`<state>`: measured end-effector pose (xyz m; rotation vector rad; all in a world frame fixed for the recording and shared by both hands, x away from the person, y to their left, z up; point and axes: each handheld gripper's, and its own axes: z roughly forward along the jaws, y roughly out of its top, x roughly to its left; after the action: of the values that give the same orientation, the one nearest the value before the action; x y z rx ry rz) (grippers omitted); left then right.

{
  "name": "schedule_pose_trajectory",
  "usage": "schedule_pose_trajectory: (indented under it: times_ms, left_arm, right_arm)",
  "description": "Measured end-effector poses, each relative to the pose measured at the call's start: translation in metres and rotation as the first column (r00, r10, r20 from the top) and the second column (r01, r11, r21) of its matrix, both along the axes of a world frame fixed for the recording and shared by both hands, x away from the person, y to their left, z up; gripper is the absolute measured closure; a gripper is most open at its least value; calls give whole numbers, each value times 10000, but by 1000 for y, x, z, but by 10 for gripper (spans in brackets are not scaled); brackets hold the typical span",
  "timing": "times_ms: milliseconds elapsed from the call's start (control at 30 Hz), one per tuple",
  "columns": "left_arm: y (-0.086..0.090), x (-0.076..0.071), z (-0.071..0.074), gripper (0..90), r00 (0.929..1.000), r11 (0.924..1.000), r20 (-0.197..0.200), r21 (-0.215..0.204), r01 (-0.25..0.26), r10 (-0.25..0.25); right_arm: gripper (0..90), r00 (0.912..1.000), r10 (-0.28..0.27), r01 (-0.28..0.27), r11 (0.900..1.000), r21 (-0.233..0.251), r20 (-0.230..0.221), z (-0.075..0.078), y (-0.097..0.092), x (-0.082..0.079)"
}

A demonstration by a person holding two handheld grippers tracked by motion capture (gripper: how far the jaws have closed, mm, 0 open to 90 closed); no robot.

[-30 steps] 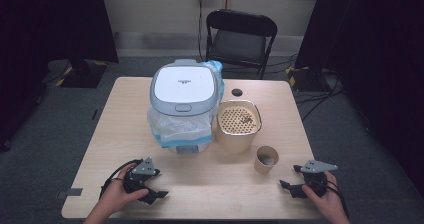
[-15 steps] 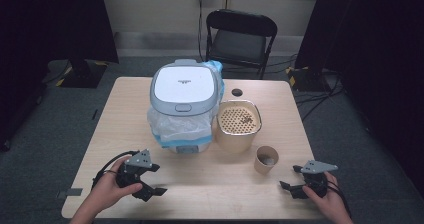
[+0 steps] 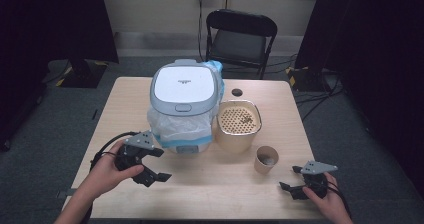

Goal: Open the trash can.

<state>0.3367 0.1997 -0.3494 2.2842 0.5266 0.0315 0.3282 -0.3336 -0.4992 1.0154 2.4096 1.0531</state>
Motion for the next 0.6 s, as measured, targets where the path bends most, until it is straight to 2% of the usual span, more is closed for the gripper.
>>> schedule_pose_trajectory:
  times_ms: [33, 67, 100, 200, 267, 600]
  left_arm:
    - [0, 3, 8, 164, 10000, 10000, 48, 40, 40, -41]
    - [0, 3, 8, 163, 10000, 10000, 48, 40, 40, -41]
    - [-1, 4, 15, 163, 10000, 10000, 86, 18, -20, 20]
    - [-2, 7, 23, 164, 10000, 10000, 57, 41, 53, -53]
    - [-5, 9, 30, 163, 9999, 9997, 120, 203, 103, -105]
    - [-17, 18, 65, 164, 9989, 9996, 359, 43, 297, -298]
  right_arm:
    - [162, 10000, 19, -19, 10000, -1, 3, 0, 0, 0]
    - [162, 10000, 19, -19, 10000, -1, 3, 0, 0, 0]
    - [162, 10000, 27, -27, 10000, 1, -2, 0, 0, 0]
    - [162, 10000, 26, -26, 10000, 1, -1, 0, 0, 0]
    - [162, 10000, 26, -26, 10000, -3, 1, 0, 0, 0]
    - [162, 10000, 27, -27, 10000, 1, 3, 0, 0, 0]
